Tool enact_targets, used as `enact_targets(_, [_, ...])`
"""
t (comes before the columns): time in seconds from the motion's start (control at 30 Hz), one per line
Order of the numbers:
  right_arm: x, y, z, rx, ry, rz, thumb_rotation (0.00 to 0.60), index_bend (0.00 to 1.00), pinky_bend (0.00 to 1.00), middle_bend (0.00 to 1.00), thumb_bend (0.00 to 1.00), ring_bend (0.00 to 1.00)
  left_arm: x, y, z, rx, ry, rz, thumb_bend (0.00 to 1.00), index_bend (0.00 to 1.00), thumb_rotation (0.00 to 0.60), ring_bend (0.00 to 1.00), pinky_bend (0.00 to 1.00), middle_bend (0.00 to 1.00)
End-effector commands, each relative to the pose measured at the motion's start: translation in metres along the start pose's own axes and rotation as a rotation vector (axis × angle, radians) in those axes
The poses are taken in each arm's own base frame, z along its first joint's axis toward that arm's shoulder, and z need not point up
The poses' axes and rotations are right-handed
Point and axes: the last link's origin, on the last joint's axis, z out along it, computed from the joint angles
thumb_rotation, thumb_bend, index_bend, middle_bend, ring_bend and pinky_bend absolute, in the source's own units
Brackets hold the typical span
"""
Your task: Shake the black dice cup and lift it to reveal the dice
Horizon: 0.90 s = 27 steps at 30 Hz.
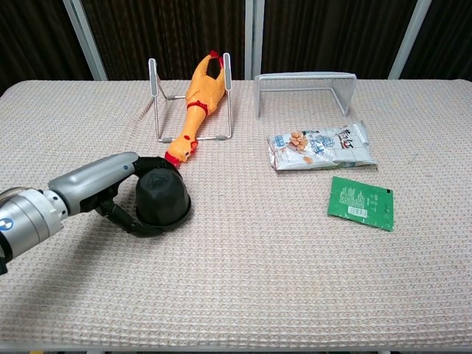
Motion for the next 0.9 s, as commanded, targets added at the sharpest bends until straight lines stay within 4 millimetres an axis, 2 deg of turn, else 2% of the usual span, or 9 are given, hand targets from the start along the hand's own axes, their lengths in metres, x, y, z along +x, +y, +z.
enact_targets(0.03, [0.0, 0.0, 0.0, 0.0, 0.001, 0.0, 0.6, 0.0, 0.0, 0.0, 0.16, 0.0, 0.004, 0.002, -0.001, -0.01, 0.012, -0.003, 0.25, 0.31, 0.6, 0.19, 0.23, 0.42])
enact_targets(0.27, [0.002, 0.001, -0.001, -0.003, 0.007, 0.0, 0.6, 0.0, 0.0, 0.0, 0.16, 0.0, 0.026, 0.007, -0.004, -0.032, 0.055, 0.005, 0.26, 0.38, 0.6, 0.24, 0.27, 0.45])
enact_targets(0.4, [0.002, 0.001, -0.001, -0.001, 0.009, 0.001, 0.6, 0.0, 0.0, 0.0, 0.16, 0.0, 0.042, 0.003, -0.008, -0.003, 0.047, 0.007, 0.26, 0.38, 0.6, 0.26, 0.31, 0.47])
enact_targets(0.53, [0.003, 0.0, -0.001, 0.003, 0.012, 0.001, 0.6, 0.0, 0.0, 0.0, 0.16, 0.0, 0.071, -0.006, -0.011, 0.033, 0.089, 0.036, 0.26, 0.38, 0.6, 0.26, 0.31, 0.47])
enact_targets(0.63, [0.003, 0.0, -0.002, 0.006, 0.017, 0.001, 0.6, 0.0, 0.0, 0.0, 0.16, 0.0, 0.114, -0.004, -0.012, 0.037, 0.164, 0.076, 0.26, 0.38, 0.6, 0.26, 0.31, 0.47])
enact_targets(0.7, [0.003, 0.0, -0.002, 0.007, 0.017, 0.002, 0.6, 0.0, 0.0, 0.0, 0.16, 0.0, 0.15, 0.006, -0.013, 0.021, 0.229, 0.113, 0.26, 0.38, 0.6, 0.26, 0.31, 0.47])
enact_targets(0.83, [0.001, -0.002, -0.002, 0.011, 0.01, -0.001, 0.6, 0.0, 0.0, 0.0, 0.16, 0.0, 0.225, 0.044, -0.019, -0.045, 0.392, 0.163, 0.26, 0.38, 0.6, 0.26, 0.31, 0.47])
enact_targets(0.9, [0.0, -0.002, -0.002, 0.014, 0.008, -0.003, 0.6, 0.0, 0.0, 0.0, 0.16, 0.0, 0.248, 0.059, -0.022, -0.058, 0.447, 0.185, 0.26, 0.38, 0.6, 0.26, 0.31, 0.47])
